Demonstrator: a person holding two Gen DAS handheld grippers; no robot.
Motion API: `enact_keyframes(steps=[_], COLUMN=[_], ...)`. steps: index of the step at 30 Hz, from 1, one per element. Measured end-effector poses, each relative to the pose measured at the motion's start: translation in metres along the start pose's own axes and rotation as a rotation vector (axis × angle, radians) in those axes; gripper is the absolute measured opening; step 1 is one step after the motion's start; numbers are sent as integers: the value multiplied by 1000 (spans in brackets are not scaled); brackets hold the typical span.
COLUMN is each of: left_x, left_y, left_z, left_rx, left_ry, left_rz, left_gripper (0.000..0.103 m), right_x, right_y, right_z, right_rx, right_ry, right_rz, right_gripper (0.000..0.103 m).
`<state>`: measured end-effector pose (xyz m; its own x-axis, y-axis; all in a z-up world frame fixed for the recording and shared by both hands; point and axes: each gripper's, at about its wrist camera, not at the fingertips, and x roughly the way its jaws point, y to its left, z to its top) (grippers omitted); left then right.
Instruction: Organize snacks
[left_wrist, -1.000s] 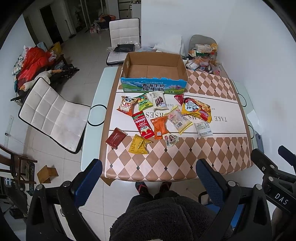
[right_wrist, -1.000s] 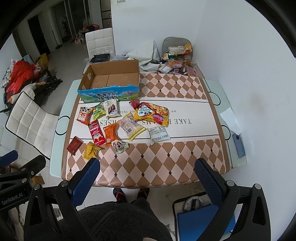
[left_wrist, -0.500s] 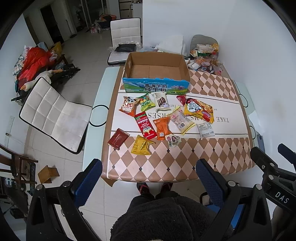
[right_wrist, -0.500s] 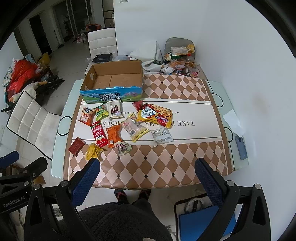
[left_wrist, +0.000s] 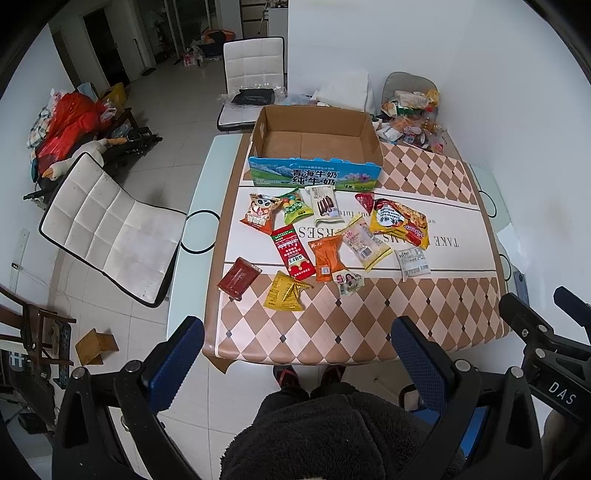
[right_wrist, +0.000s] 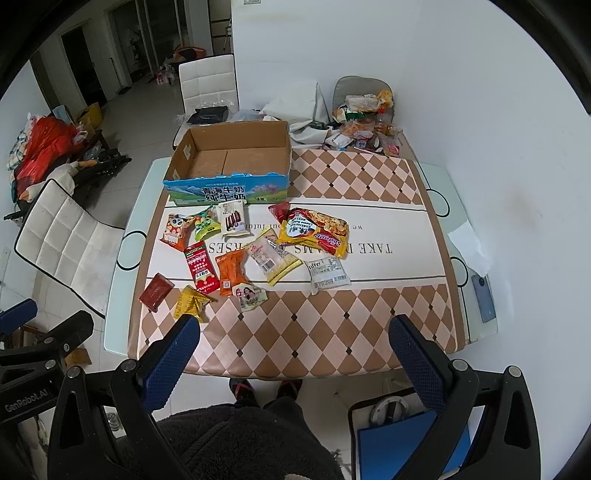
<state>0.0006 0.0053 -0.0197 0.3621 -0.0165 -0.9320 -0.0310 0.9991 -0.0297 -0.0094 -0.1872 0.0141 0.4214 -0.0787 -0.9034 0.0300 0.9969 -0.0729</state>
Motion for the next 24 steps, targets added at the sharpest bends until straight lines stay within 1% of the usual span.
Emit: enact_keyframes(steps=[11,16,24], left_x=[-2,-1,-3], left_y=[1,2,2], left_z=[2,6,9], left_rx=[2,2,3], left_ry=[0,-12,-13], left_rz=[-1,5,0], left_gripper=[103,103,103], right_x=[0,1,-2], right_y=[-1,0,9], right_z=[0,0,3], right_rx=[0,1,0], right_ry=[2,-1,-7], right_rz=[1,2,3], right_gripper=[103,103,103])
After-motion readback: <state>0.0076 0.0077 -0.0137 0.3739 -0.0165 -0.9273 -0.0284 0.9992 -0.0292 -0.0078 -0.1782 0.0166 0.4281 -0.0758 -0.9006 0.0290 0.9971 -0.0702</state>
